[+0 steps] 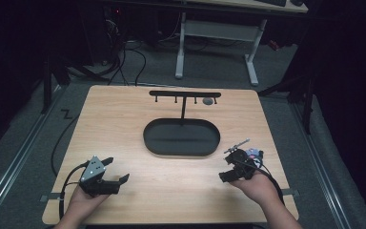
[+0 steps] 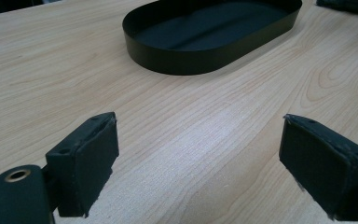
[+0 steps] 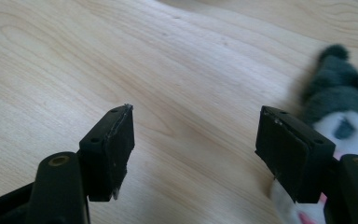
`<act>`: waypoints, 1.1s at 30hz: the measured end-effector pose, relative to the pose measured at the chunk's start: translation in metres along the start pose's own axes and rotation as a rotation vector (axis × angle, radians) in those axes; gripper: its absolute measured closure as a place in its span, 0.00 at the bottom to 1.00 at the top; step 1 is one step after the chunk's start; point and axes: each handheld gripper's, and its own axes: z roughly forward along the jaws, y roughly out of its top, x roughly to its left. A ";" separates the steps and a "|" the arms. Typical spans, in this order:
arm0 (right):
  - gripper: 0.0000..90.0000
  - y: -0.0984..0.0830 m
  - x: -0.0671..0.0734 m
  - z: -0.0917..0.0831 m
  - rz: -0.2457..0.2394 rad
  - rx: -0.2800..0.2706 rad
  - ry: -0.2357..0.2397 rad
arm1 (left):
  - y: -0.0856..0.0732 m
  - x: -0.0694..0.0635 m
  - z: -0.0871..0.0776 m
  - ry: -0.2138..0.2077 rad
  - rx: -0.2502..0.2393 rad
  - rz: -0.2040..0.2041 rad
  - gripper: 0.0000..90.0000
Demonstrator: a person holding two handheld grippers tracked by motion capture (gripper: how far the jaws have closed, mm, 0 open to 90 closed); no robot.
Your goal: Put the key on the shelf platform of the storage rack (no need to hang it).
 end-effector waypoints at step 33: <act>0.30 -0.033 -0.061 -0.022 0.182 -0.026 -0.089 | 0.000 -0.001 0.001 -0.004 0.003 0.004 0.14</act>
